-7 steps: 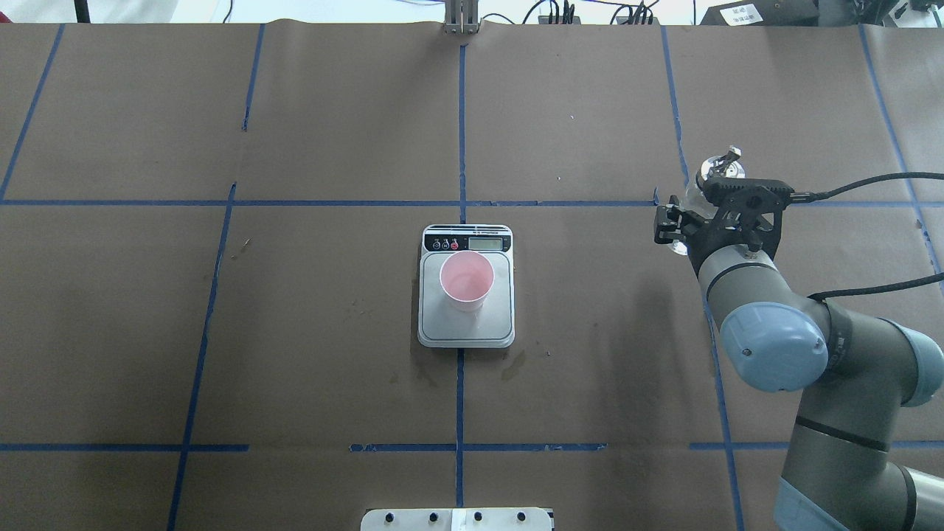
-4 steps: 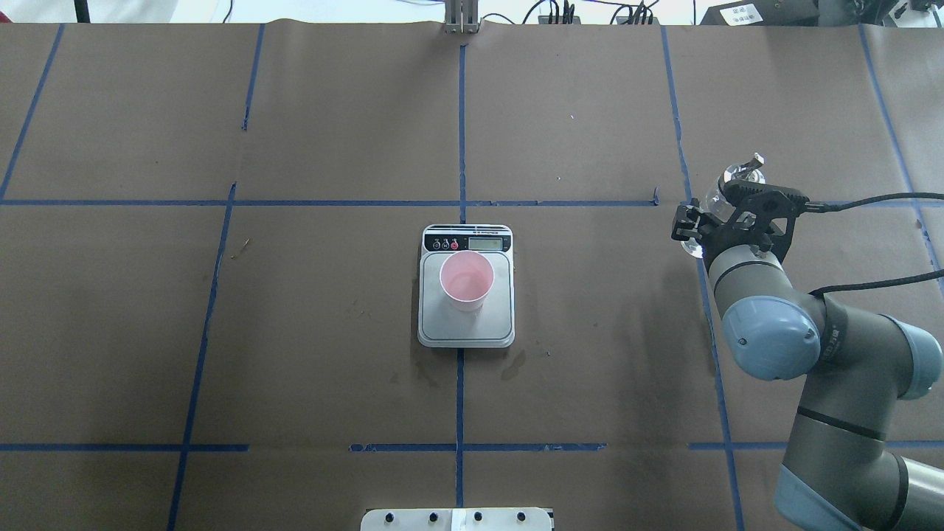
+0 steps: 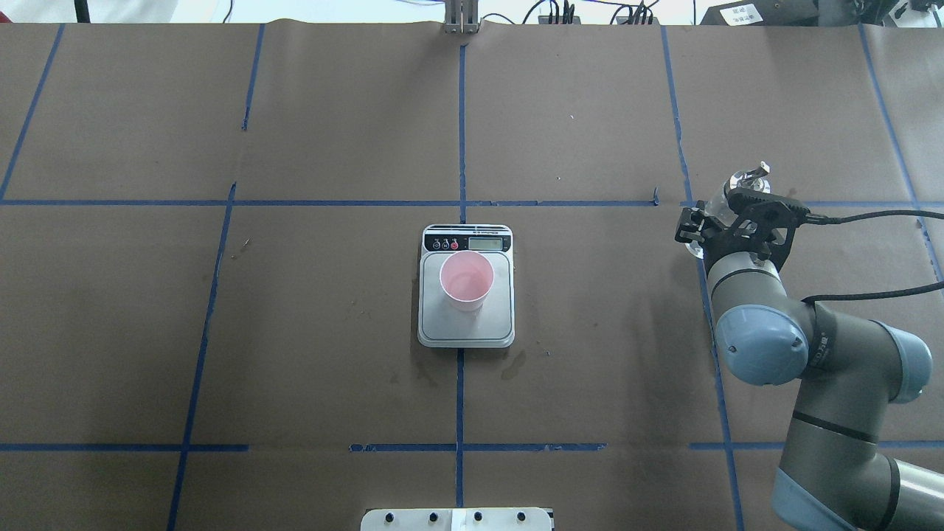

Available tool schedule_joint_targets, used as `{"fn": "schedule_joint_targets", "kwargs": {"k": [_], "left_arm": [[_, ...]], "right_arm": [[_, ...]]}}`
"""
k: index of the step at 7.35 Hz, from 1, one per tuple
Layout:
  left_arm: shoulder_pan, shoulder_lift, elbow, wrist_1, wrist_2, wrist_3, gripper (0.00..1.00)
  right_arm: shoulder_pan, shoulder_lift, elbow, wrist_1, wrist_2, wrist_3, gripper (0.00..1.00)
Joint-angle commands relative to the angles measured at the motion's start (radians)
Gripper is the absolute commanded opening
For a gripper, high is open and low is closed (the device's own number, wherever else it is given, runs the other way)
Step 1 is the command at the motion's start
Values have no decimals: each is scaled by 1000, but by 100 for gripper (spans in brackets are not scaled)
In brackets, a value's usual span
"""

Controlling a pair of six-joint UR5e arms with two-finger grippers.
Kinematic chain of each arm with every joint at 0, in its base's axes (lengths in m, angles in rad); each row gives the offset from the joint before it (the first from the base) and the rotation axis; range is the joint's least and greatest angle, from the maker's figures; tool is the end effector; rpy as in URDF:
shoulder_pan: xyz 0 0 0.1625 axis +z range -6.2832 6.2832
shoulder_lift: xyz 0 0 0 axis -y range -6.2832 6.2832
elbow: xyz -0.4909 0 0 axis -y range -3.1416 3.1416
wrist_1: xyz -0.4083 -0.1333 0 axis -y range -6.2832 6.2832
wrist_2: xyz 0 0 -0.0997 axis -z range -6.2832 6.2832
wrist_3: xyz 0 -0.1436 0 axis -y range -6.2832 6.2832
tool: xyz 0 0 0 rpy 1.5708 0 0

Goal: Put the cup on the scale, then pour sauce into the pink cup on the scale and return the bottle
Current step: 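Lower the bottle onto the table with the right gripper and release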

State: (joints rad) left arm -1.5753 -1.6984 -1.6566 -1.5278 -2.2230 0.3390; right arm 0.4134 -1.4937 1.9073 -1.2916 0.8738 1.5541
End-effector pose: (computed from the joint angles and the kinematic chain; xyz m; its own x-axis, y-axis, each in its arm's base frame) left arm -0.0488 -0.5789 0.6585 0.7514 0.4214 -0.5077 -0.2603 0.8964 0.3588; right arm -0.4211 -0.4309 0.5089 0.7160 0.3001 0.6304 -0.6716 0.5426 0.5045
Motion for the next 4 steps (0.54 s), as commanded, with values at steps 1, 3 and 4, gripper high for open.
{"fn": "schedule_joint_targets", "kwargs": {"k": [1, 3, 4], "left_arm": [[1, -1, 0, 0, 2, 0, 100], [1, -1, 0, -2, 2, -18, 100], [1, -3, 0, -2, 2, -20, 100]], "right_arm": [[-30, -6, -2, 0, -15, 23, 0], [-44, -26, -2, 0, -13, 33, 0], [-45, -37, -2, 0, -9, 35, 0]]}}
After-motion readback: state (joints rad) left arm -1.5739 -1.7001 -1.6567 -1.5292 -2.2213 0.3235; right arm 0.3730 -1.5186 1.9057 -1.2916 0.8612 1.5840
